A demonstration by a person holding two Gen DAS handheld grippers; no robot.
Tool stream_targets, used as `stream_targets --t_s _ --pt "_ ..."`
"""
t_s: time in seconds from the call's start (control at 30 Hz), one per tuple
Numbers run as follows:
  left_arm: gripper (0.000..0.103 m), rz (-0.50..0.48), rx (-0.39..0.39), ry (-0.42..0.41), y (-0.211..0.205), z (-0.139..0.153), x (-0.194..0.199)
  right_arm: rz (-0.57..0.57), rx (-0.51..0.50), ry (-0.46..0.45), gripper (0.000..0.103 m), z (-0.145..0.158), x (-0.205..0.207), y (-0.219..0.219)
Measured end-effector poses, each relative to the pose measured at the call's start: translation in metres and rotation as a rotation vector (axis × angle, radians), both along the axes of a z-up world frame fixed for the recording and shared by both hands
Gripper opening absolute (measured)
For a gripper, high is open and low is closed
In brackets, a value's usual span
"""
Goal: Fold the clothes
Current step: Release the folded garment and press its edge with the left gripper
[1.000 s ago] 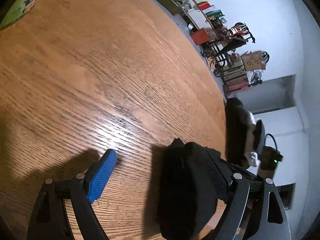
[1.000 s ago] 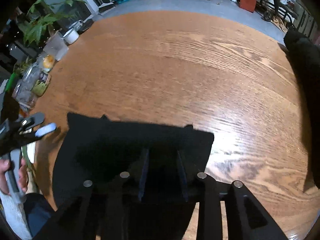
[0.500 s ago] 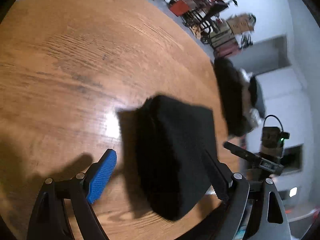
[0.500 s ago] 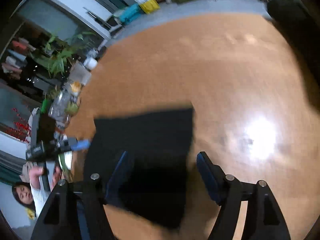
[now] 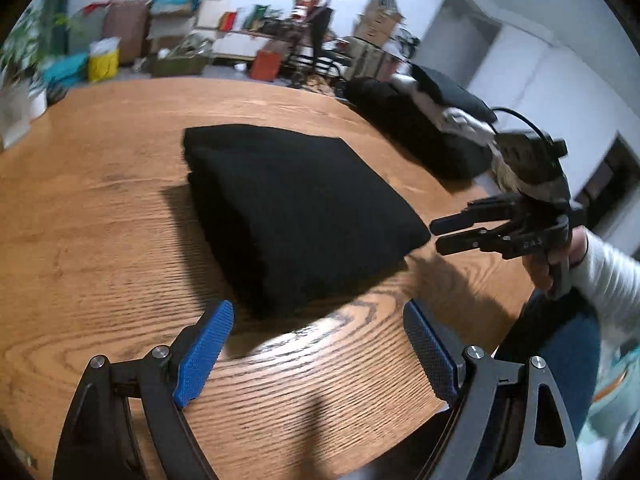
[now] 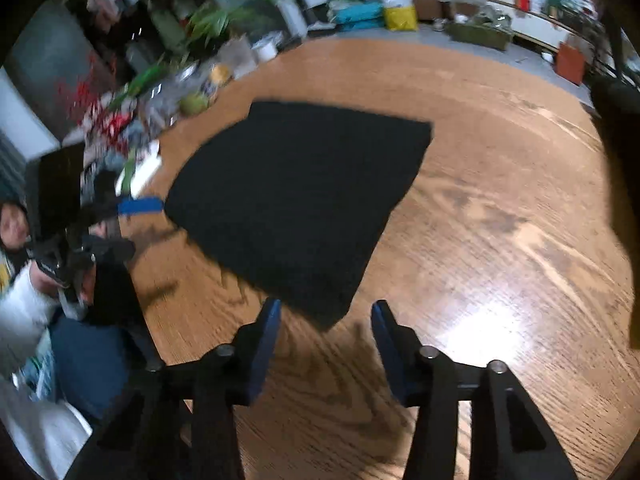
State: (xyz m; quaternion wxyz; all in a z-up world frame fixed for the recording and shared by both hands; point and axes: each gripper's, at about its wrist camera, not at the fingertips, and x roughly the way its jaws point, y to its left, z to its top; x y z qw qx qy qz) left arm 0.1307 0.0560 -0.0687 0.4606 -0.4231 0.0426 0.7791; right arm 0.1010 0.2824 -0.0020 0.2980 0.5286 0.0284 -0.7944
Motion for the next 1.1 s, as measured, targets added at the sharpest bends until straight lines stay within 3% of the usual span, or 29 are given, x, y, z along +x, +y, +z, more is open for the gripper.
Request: stream_targets --t_s 0.13,0.2,0.27,0.3,0.33,0.4,0.5,0.6,0.67,0.73,0.8,0.87,0.9,0.97,1.1 --pt "0.086 -0.033 -0.064 0.062 0.016 -0.012 -0.001 0.051 0.065 -0.012 0.033 -0.015 0.002 -0.014" --pt "0.086 -0.031 -0.063 0.090 0.020 -0.014 -0.004 0.041 0.086 -0.009 0.033 -0.019 -0.002 -0.017" --pt "0.082 -0.028 -0.036 0.083 0.022 -0.013 -0.009 0.036 0.097 -0.011 0.024 -0.022 -0.006 -0.020" --pt "0.070 -0.032 -0.021 0.044 0.024 -0.014 -0.014 0.030 0.104 -0.025 0.019 -0.024 -0.008 -0.021" --pt "0.049 -0.035 -0.013 -0.018 0.027 -0.016 -0.021 0.023 0.112 -0.040 0.014 -0.026 -0.011 -0.023" --pt "0.044 -0.019 0.020 -0.160 0.026 -0.023 -0.038 -0.028 0.066 -0.136 0.009 -0.030 -0.017 -0.016" --pt "0.029 -0.013 0.046 -0.258 0.023 -0.023 -0.049 -0.112 -0.064 -0.298 0.001 -0.036 -0.024 0.004" --pt "0.013 -0.044 0.039 -0.389 0.024 -0.020 -0.043 -0.076 -0.196 -0.358 0.001 -0.025 -0.011 0.009" --pt "0.013 -0.082 0.001 -0.441 0.024 -0.019 -0.032 -0.014 -0.212 -0.341 0.001 -0.013 0.007 -0.003" --pt "0.014 -0.102 -0.056 -0.433 0.025 -0.017 -0.025 0.011 -0.176 -0.293 0.003 -0.007 0.023 -0.010" --pt "0.014 -0.106 -0.054 -0.409 0.025 -0.014 -0.025 -0.025 -0.082 -0.227 0.013 -0.009 0.024 -0.011" --pt "0.014 -0.097 -0.046 -0.392 0.025 -0.013 -0.026 -0.091 0.003 -0.143 0.040 -0.005 0.014 -0.004" --pt "0.014 -0.088 -0.045 -0.384 0.025 -0.013 -0.027 -0.119 0.015 -0.117 0.041 -0.002 0.011 -0.001" --pt "0.014 -0.077 -0.036 -0.395 0.023 -0.018 -0.028 -0.159 -0.023 -0.120 0.047 -0.001 0.002 0.008" --pt "0.015 -0.056 -0.007 -0.428 0.020 -0.027 -0.031 -0.146 -0.127 -0.157 0.047 -0.005 -0.013 0.002"
